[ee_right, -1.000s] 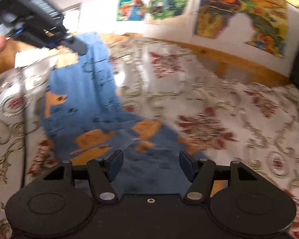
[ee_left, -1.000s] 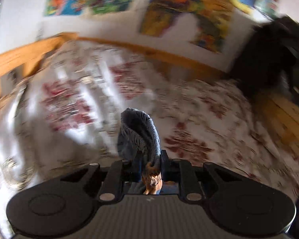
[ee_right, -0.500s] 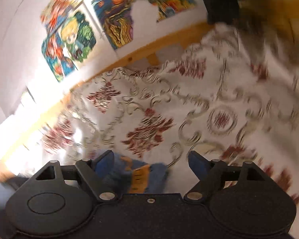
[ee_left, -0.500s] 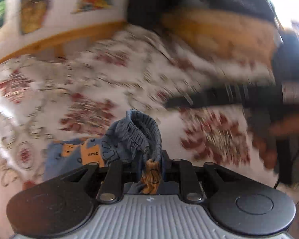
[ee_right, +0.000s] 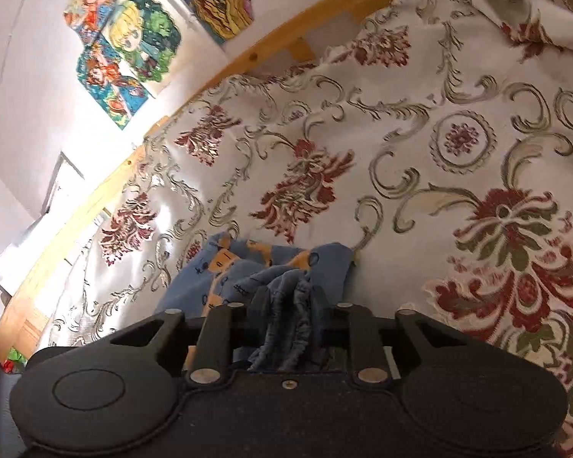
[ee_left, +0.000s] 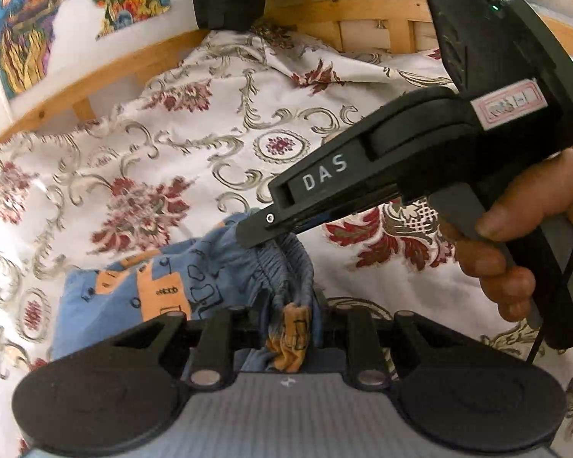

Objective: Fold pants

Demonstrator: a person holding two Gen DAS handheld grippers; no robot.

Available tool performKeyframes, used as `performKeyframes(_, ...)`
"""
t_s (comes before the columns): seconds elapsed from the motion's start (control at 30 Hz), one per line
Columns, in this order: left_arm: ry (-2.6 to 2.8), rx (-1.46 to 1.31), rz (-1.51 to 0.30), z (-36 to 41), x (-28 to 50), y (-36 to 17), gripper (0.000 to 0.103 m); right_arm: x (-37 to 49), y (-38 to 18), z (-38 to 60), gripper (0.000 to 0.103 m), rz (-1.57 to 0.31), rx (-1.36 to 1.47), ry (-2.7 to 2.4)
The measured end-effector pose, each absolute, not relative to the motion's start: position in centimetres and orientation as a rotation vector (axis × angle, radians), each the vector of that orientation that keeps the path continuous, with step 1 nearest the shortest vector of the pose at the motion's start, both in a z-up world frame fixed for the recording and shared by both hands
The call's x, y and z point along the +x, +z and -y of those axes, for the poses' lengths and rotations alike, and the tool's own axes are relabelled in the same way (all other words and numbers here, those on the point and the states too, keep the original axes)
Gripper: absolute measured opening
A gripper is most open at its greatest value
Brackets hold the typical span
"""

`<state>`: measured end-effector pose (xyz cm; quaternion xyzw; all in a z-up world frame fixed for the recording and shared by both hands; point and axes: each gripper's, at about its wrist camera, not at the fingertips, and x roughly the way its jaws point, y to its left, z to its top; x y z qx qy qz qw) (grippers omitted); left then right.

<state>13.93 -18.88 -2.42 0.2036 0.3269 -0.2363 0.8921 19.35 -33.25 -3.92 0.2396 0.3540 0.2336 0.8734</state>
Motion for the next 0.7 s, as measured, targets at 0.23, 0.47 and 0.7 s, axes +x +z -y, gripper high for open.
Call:
performKeyframes(0.23,-0.494,0.487,-0.634,20.0,12.9,-3.2,0.043,19.4,-3.7,32.0,0.017,-0.685,0.313,0.446)
performKeyframes(0.47,-0.578,0.191,-0.762,14.4,12.8,-2.8,0.071,18.6,-3.6,32.7,0.067,-0.707,0.21,0.344)
performKeyframes(0.7,-0.12,-0.073,-0.684,4.8,14.2,-0.6,0.088,15.9,-2.2,28.9,0.087,-0.641,0.025,0.302)
